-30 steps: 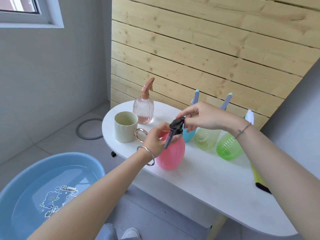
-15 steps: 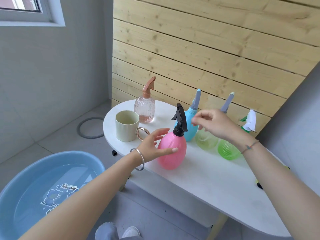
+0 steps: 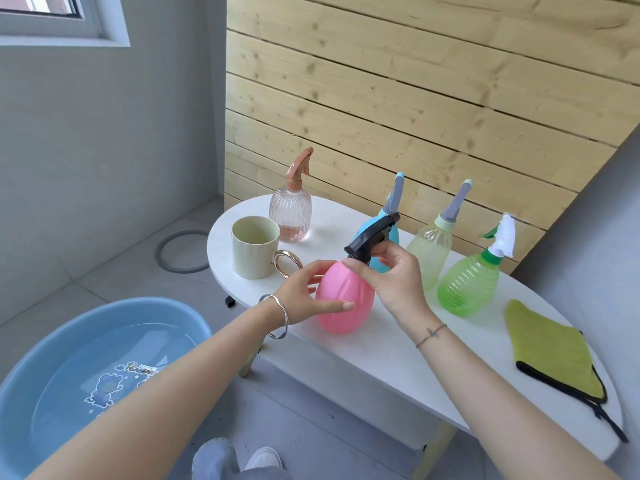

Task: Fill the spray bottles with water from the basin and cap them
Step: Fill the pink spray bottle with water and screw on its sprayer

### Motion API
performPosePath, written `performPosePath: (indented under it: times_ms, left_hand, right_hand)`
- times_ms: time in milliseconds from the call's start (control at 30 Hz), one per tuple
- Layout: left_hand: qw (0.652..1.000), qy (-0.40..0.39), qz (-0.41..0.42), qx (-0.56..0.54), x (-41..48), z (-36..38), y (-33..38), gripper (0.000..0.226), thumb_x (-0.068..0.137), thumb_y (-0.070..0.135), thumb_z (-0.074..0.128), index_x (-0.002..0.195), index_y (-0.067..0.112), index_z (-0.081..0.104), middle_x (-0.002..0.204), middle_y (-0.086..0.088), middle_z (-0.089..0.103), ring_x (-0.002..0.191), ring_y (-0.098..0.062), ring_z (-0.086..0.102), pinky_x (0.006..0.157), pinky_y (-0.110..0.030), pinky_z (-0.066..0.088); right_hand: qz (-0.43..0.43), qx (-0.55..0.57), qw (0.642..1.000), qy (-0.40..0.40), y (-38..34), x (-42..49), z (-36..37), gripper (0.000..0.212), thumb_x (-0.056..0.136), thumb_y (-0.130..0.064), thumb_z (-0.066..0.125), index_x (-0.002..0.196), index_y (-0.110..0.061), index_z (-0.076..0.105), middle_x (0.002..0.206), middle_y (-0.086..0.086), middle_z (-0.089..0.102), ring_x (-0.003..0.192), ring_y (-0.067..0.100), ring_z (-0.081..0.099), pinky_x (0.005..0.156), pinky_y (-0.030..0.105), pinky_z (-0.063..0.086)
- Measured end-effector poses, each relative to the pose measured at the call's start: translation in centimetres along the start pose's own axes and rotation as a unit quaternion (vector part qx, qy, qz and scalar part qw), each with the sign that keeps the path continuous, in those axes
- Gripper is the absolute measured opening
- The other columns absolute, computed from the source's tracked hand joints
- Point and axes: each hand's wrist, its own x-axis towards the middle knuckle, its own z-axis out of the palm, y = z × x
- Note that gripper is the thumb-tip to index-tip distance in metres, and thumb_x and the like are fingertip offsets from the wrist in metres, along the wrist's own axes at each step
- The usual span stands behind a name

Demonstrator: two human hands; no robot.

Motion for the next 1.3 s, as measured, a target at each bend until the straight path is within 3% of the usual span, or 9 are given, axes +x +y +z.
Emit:
performPosePath:
  times_ms: [200,367,467,567,800,900,1000,1133,1300]
  left_hand:
    - [1.000,-0.007,-0.003,0.014,0.2,-0.1,0.2,0.065,0.068,0.028,0.087,0.121,0.029,0.050,0.118,0.017,0.058,0.115,-0.008,0.057,0.101,-0.030,0.046]
    - [0.999,0.023,-0.010,0.021,0.4,0.9,0.3,0.080,0.051,0.048,0.090,0.111,0.024,0.044,0.119,0.010,0.055,0.112,-0.011,0.056,0.088,-0.022,0.049]
    - [0.998,-0.006,-0.023,0.063,0.7,0.8,0.5,0.105,0.042,0.065,0.080,0.130,0.033,0.034,0.128,0.007,0.045,0.117,-0.012,0.051,0.097,-0.031,0.049]
    - [0.991,-0.071,-0.032,0.113,1.0,-0.1,1.0,0.104,0.044,0.063,0.080,0.135,0.049,0.031,0.132,0.007,0.037,0.121,-0.012,0.046,0.105,-0.032,0.043]
    - [0.991,0.041,-0.025,0.123,1.3,2.8,1.8,0.084,0.061,0.037,0.090,0.115,0.014,0.029,0.116,-0.001,0.049,0.103,-0.019,0.055,0.082,-0.030,0.047]
    - [0.991,-0.034,-0.043,0.119,1.7,1.2,1.7,0.107,0.055,0.052,0.088,0.139,0.031,0.026,0.125,0.000,0.046,0.112,-0.016,0.053,0.097,-0.031,0.046]
    - [0.988,-0.049,-0.061,0.136,1.8,0.8,1.7,0.089,0.046,0.065,0.083,0.123,0.048,0.042,0.121,0.004,0.047,0.115,-0.012,0.052,0.101,-0.039,0.047]
    - [0.993,0.061,-0.043,0.090,1.3,4.2,2.0,0.078,0.062,0.039,0.089,0.108,0.015,0.031,0.104,0.002,0.050,0.094,-0.019,0.056,0.078,-0.033,0.049]
    - [0.995,-0.023,-0.046,0.084,2.2,2.2,1.8,0.105,0.060,0.045,0.088,0.142,0.034,0.023,0.121,0.001,0.050,0.110,-0.015,0.055,0.093,-0.029,0.047]
  right_hand:
    - [0.029,0.084,0.986,-0.141,-0.2,0.2,-1.7,0.021,0.084,-0.015,0.071,0.104,-0.022,0.070,0.109,-0.010,0.071,0.113,0.004,0.060,0.103,0.025,0.041]
    - [0.021,0.072,0.997,-0.029,0.0,0.2,-0.7,0.017,0.076,-0.017,0.079,0.091,-0.020,0.074,0.095,-0.007,0.074,0.096,0.003,0.065,0.097,0.020,0.043]
    - [0.031,0.100,0.992,-0.072,0.1,0.5,-1.3,0.017,0.077,-0.012,0.076,0.092,-0.019,0.074,0.097,-0.006,0.074,0.100,0.006,0.065,0.098,0.024,0.044]
    - [0.049,0.115,0.983,-0.134,-0.1,0.9,-2.4,0.018,0.079,-0.007,0.073,0.096,-0.014,0.073,0.103,0.001,0.074,0.104,0.012,0.065,0.102,0.030,0.044]
    - [0.044,0.112,0.989,-0.085,0.0,1.0,-2.1,0.016,0.072,-0.014,0.079,0.083,-0.026,0.077,0.100,-0.003,0.075,0.107,0.019,0.065,0.105,0.040,0.045]
    - [0.041,0.105,0.988,-0.108,-0.1,1.0,-2.6,0.024,0.066,-0.026,0.079,0.089,-0.022,0.075,0.102,-0.001,0.074,0.107,0.018,0.065,0.105,0.041,0.044]
    - [0.043,0.109,0.988,-0.099,0.0,0.9,-2.7,0.021,0.062,-0.028,0.080,0.083,-0.025,0.076,0.099,-0.002,0.075,0.104,0.017,0.066,0.105,0.041,0.044]
    - [0.049,0.108,0.992,-0.049,0.5,1.0,-2.4,0.020,0.067,-0.021,0.083,0.086,-0.022,0.076,0.098,0.000,0.075,0.105,0.023,0.066,0.105,0.045,0.043]
    - [0.043,0.093,0.993,-0.064,0.4,1.0,-3.4,0.014,0.072,-0.017,0.080,0.081,-0.026,0.076,0.093,-0.004,0.075,0.100,0.014,0.065,0.105,0.040,0.044]
